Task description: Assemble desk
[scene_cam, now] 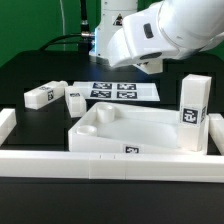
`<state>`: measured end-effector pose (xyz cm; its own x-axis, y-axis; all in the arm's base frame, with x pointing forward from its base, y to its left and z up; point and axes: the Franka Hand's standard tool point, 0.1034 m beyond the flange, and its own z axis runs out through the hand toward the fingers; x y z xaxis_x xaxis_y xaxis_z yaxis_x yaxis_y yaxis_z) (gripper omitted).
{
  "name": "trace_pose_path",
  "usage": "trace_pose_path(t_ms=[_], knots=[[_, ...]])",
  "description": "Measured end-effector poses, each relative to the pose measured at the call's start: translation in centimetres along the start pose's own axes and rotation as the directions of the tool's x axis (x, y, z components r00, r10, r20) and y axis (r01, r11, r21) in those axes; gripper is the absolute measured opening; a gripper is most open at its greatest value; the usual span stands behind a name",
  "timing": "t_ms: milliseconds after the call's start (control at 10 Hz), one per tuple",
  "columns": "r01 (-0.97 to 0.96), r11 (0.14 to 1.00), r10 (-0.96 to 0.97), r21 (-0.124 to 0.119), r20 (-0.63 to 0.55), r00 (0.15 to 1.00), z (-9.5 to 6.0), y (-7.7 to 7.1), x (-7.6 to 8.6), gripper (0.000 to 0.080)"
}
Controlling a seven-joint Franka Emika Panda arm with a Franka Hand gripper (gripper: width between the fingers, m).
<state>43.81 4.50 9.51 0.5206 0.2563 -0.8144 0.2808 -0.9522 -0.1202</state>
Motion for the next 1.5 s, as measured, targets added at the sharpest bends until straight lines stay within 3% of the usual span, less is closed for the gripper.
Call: trace_pose_path(t_ms=[200,600,700,1200,1300,1400,1500], knots=[[-0.002,1.0,0.001,-0.007,-0.043,0.999,-0.5,0.2,0.4,0.029],[-0.02,1.0,0.016,-0.021,-0.191,0.982,-5.7,0.6,-2.6,0.029],[-0.025,0.999,0.014,-0.035,-0.283,0.959,-6.9,0.8,-2.4,0.029],[-0.049,0.996,0.0,-0.071,-0.565,0.825,-7.3,1.5,-1.9,0.029],[-0.038,0.999,0.009,-0.033,-0.623,0.782,-8.2,2.0,-1.9,0.029],[-0.049,0.995,0.096,0.089,-0.652,0.752,-8.9,2.1,-2.5,0.029],[-0.057,0.982,0.165,0.179,-0.673,0.721,-9.7,2.5,-2.9,0.029]])
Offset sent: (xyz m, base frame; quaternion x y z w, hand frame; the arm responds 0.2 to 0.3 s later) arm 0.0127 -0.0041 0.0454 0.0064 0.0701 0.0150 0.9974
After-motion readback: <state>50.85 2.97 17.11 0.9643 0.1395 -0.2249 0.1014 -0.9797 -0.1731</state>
